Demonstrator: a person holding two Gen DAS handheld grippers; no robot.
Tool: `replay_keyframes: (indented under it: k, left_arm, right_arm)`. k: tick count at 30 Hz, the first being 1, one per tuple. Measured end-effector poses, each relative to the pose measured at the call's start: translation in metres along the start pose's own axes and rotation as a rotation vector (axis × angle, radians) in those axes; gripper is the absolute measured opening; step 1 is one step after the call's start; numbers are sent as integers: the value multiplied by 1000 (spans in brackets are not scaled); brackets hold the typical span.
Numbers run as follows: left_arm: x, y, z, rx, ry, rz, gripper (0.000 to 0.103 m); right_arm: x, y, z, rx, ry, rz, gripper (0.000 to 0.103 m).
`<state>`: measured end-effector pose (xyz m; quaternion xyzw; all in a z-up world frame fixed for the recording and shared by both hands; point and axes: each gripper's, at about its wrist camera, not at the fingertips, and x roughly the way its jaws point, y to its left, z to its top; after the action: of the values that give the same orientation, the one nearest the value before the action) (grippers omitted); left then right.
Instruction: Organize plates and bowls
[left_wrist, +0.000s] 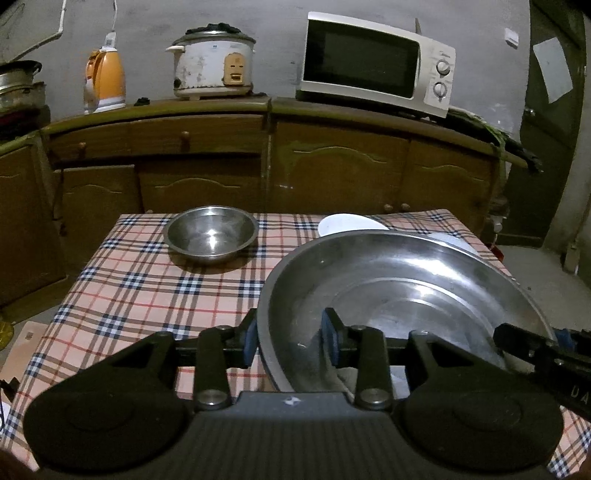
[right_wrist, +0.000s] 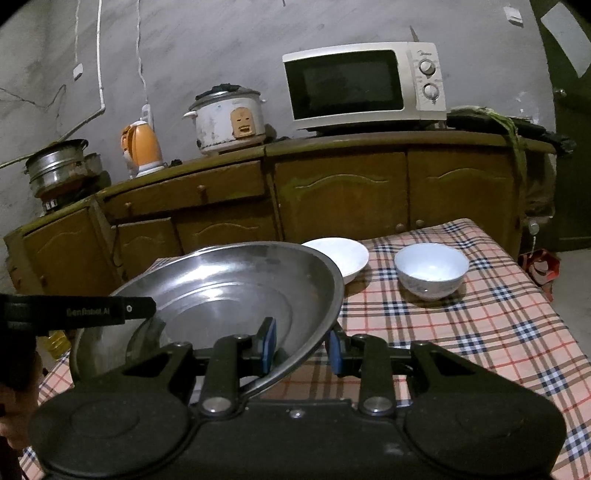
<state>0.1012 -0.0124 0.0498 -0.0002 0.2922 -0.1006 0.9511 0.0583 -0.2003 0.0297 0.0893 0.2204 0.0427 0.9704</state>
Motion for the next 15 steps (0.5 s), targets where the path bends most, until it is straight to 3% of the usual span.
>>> replay_keyframes:
  k: [15]
  left_arm:
    - [1, 25, -4, -28, 4, 41, 35]
  right_arm:
    - [21, 20, -9, -14, 50, 43, 37]
